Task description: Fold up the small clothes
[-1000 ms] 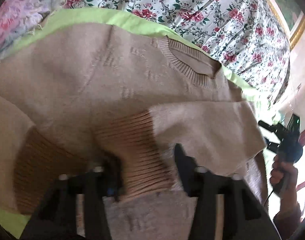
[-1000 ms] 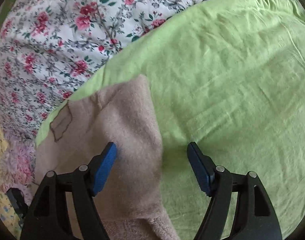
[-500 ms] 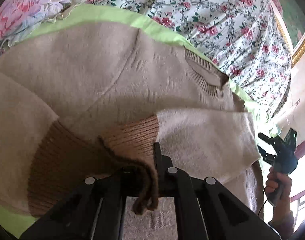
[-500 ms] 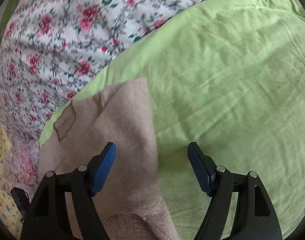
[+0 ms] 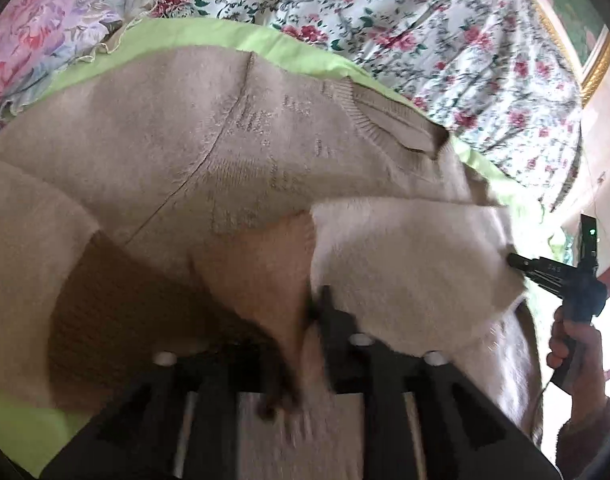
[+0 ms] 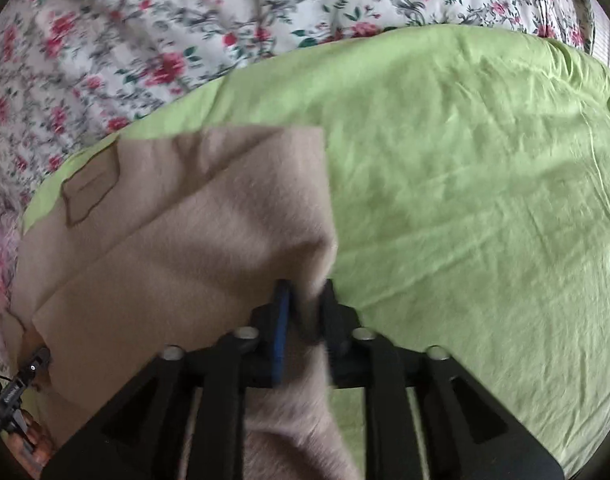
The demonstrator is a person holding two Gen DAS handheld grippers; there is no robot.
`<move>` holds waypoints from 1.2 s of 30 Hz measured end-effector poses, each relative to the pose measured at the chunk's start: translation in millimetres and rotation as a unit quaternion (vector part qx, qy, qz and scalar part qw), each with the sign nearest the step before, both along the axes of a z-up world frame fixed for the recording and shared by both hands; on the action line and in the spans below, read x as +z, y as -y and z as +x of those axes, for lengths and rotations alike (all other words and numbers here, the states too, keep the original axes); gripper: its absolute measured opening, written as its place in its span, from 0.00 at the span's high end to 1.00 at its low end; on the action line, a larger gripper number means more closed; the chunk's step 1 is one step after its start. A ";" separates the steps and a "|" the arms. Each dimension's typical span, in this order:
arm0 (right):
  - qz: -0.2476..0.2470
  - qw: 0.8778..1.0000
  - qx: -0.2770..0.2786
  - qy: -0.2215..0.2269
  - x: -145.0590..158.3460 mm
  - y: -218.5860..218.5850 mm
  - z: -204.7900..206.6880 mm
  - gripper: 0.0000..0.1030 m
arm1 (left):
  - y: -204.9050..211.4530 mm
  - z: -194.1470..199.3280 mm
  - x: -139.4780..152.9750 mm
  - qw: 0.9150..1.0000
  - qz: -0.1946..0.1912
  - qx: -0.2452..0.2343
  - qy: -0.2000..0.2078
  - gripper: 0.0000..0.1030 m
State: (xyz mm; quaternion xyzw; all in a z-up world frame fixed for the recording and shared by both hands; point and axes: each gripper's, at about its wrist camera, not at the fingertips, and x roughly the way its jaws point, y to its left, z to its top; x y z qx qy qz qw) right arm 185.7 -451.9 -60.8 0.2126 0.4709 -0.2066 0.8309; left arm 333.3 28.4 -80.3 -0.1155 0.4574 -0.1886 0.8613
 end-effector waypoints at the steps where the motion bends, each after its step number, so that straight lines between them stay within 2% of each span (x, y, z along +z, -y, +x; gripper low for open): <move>1: 0.006 1.000 -0.001 0.013 5.0 -4.4 -6.0 0.35 | -4.9 -8.6 5.8 1.000 0.006 0.002 0.010 0.48; 2: 0.011 0.999 -0.006 0.035 12.4 -9.5 -15.0 0.27 | -12.0 -19.6 12.2 0.999 0.020 0.010 0.023 0.31; 3: 0.011 0.998 -0.013 0.062 21.6 -16.6 -26.9 0.20 | -21.0 -31.3 18.7 0.998 0.035 0.019 0.041 0.27; 4: 0.012 0.996 -0.014 0.082 28.2 -23.1 -36.7 0.20 | -28.9 -40.7 22.8 0.997 0.045 0.024 0.054 0.25; 7: 0.062 0.991 0.012 0.121 37.9 -49.1 -56.3 0.20 | -48.9 -57.9 24.9 0.995 0.075 0.021 0.061 0.22; 12: 0.126 0.982 0.055 0.133 32.2 -105.4 -74.5 0.20 | -48.0 -62.2 14.5 0.990 0.132 -0.002 0.052 0.19; 18: 0.152 0.977 0.090 0.119 17.7 -155.5 -88.1 0.20 | -30.7 -48.2 -12.5 0.970 0.240 0.002 0.048 0.17; 19: 0.152 0.977 0.092 0.116 16.8 -155.5 -87.8 0.20 | -33.0 -44.8 -14.5 0.970 0.238 0.007 0.044 0.18; 21: 0.158 0.976 0.095 0.114 14.9 -158.2 -91.4 0.20 | -42.1 -38.4 -13.3 0.975 0.217 0.022 0.040 0.30; 22: 0.162 0.975 0.097 0.115 14.1 -159.8 -93.1 0.20 | -48.3 -35.2 -11.3 0.978 0.203 0.030 0.038 0.42; 23: 0.164 0.975 0.097 0.117 13.7 -161.2 -93.8 0.20 | -52.8 -33.1 -9.6 0.980 0.193 0.036 0.037 0.60; 25: 0.166 0.974 0.100 0.116 13.1 -163.0 -93.5 0.20 | -62.3 -29.5 -4.9 0.983 0.176 0.047 0.036 0.84; 26: 0.167 0.974 0.103 0.117 13.7 -165.0 -95.5 0.21 | -67.2 -28.8 -1.3 0.984 0.167 0.051 0.036 0.91; 30: 0.173 0.970 0.113 0.126 17.3 -168.4 -100.1 0.29 | -91.7 -38.6 30.4 0.994 0.069 0.061 0.053 0.94; 33: 0.173 0.968 0.114 0.139 21.8 -165.3 -107.0 0.35 | -94.1 -50.0 64.7 0.995 0.008 0.058 0.078 0.94; 36: 0.179 0.967 0.098 0.149 24.5 -154.7 -114.3 0.41 | -67.2 -47.2 96.3 0.994 -0.029 0.035 0.101 0.94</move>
